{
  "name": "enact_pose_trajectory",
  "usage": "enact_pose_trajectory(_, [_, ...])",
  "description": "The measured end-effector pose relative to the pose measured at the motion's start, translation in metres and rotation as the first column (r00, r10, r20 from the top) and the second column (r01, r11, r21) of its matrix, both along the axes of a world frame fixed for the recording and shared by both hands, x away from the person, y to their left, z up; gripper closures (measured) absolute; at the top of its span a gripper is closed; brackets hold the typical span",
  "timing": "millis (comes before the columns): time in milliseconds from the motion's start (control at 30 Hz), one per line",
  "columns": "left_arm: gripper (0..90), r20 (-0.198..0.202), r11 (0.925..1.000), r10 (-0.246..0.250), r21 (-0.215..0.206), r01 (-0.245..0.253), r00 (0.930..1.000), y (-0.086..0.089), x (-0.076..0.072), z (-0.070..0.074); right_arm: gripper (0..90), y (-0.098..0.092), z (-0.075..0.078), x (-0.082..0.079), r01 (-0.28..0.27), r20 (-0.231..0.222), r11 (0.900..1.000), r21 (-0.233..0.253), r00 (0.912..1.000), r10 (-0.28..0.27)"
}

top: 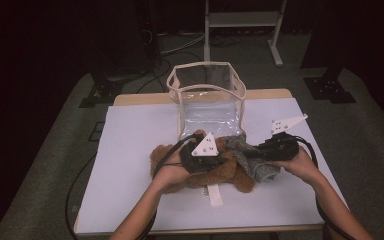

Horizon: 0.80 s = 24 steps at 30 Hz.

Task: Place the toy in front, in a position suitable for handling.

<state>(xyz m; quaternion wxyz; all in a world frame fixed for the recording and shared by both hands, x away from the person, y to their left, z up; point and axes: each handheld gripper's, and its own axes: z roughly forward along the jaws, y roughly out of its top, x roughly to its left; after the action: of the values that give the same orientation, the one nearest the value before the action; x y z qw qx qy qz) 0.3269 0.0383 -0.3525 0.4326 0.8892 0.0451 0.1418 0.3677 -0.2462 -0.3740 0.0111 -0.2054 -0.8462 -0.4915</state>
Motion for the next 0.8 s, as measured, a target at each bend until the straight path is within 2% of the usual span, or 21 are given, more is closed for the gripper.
enact_pose_trajectory(33, [71.8,-0.011,1.0000,0.000,0.001,0.000,0.9999,-0.001,-0.001,-0.002,81.6,0.000,0.000,0.000,0.000,0.001,1.000,-0.003,1.0000,0.000])
enact_pose_trajectory(133, [52.2,-0.008,0.9997,0.009,0.020,-0.009,0.9999,-0.003,-0.003,-0.005,81.5,-0.001,0.000,0.000,0.005,0.001,1.000,-0.002,1.0000,-0.005])
enact_pose_trajectory(267, [25.8,0.040,0.9965,0.039,0.073,-0.042,0.9985,-0.010,-0.007,-0.005,81.5,-0.003,0.000,0.001,0.013,0.000,1.000,-0.004,0.9999,-0.013])
enact_pose_trajectory(367, [15.3,0.065,0.9907,0.082,0.103,-0.088,0.9946,-0.010,-0.008,-0.006,81.5,-0.005,0.000,0.001,0.018,0.000,1.000,-0.001,0.9998,-0.018])
enact_pose_trajectory(433, [8.7,0.051,0.9885,0.092,0.115,-0.098,0.9944,-0.011,-0.006,-0.009,81.6,-0.006,0.000,0.001,0.019,-0.001,1.000,0.000,0.9998,-0.019])
enact_pose_trajectory(533, [4.5,0.053,0.9869,0.087,0.131,-0.093,0.9948,-0.015,-0.006,-0.015,81.5,-0.006,0.000,0.002,0.020,0.000,1.000,0.000,0.9998,-0.020])
enact_pose_trajectory(633, [2.9,0.095,0.9817,0.093,0.158,-0.107,0.9912,-0.019,-0.005,-0.021,81.5,-0.005,0.000,0.002,0.020,0.001,1.000,0.002,0.9998,-0.020])
enact_pose_trajectory(667, [2.9,0.113,0.9794,0.086,0.172,-0.105,0.9899,-0.020,-0.004,-0.022,81.5,-0.005,0.000,0.002,0.022,0.000,1.000,0.003,0.9998,-0.022])
enact_pose_trajectory(733, [5.7,0.164,0.9655,0.099,0.223,-0.135,0.9815,-0.021,0.000,-0.026,81.5,-0.006,0.000,0.002,0.023,-0.001,1.000,0.004,0.9997,-0.023])
enact_pose_trajectory(767, [6.3,0.166,0.9634,0.102,0.230,-0.139,0.9809,-0.020,0.002,-0.028,81.6,-0.006,0.000,0.003,0.022,0.001,1.000,0.003,0.9997,-0.022])
enact_pose_trajectory(800, [11.2,0.157,0.9642,0.096,0.230,-0.131,0.9829,-0.019,0.004,-0.028,81.5,-0.006,0.000,0.003,0.023,0.001,1.000,0.004,0.9997,-0.023])
